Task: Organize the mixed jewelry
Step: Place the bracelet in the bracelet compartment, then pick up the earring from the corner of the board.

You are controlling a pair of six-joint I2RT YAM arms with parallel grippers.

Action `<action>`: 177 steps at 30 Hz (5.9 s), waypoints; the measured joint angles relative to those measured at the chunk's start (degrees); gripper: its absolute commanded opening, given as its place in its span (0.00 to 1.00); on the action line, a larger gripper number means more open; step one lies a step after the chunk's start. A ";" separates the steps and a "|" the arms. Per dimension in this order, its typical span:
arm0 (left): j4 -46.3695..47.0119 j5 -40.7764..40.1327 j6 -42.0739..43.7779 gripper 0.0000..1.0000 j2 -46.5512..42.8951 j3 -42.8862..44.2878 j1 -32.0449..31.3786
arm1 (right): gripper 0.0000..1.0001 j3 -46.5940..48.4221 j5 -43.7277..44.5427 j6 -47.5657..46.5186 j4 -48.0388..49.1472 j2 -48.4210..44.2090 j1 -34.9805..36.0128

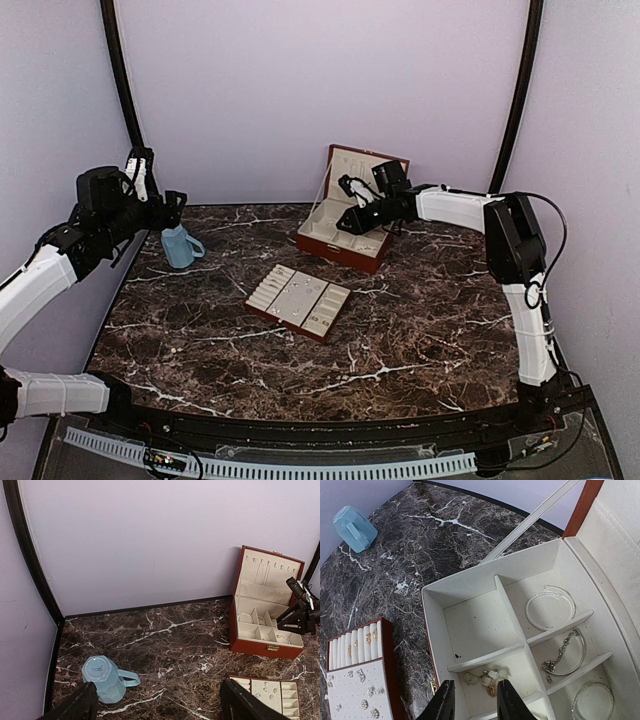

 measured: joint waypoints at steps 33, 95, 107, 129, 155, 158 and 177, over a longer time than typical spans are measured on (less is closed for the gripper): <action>1.55 -0.22 0.28 0.85 -2.34 -1.64 0.00 | 0.50 -33.38 2.80 7.45 16.55 -25.07 -1.88; -40.37 3.56 -47.04 0.15 9.20 -17.88 -2.27 | 0.47 -66.71 9.49 20.68 27.02 -50.95 -3.13; -38.95 3.50 -46.62 0.18 10.29 -17.88 -2.27 | 0.47 -67.21 9.66 20.94 27.04 -51.19 -3.39; -36.63 4.11 -45.68 0.17 9.57 -18.10 -2.27 | 0.47 -67.43 9.64 21.29 27.45 -51.17 -3.41; -35.60 4.55 -44.26 0.01 13.16 -18.10 -2.27 | 0.46 -67.80 9.84 21.33 27.54 -50.77 -3.41; -35.65 4.55 -44.11 0.00 13.20 -18.05 -2.27 | 0.46 -67.80 9.94 21.35 27.58 -50.77 -3.43; -37.22 2.82 -41.44 0.00 6.38 -11.15 -2.27 | 0.47 -68.35 9.62 22.77 28.33 -52.57 -4.68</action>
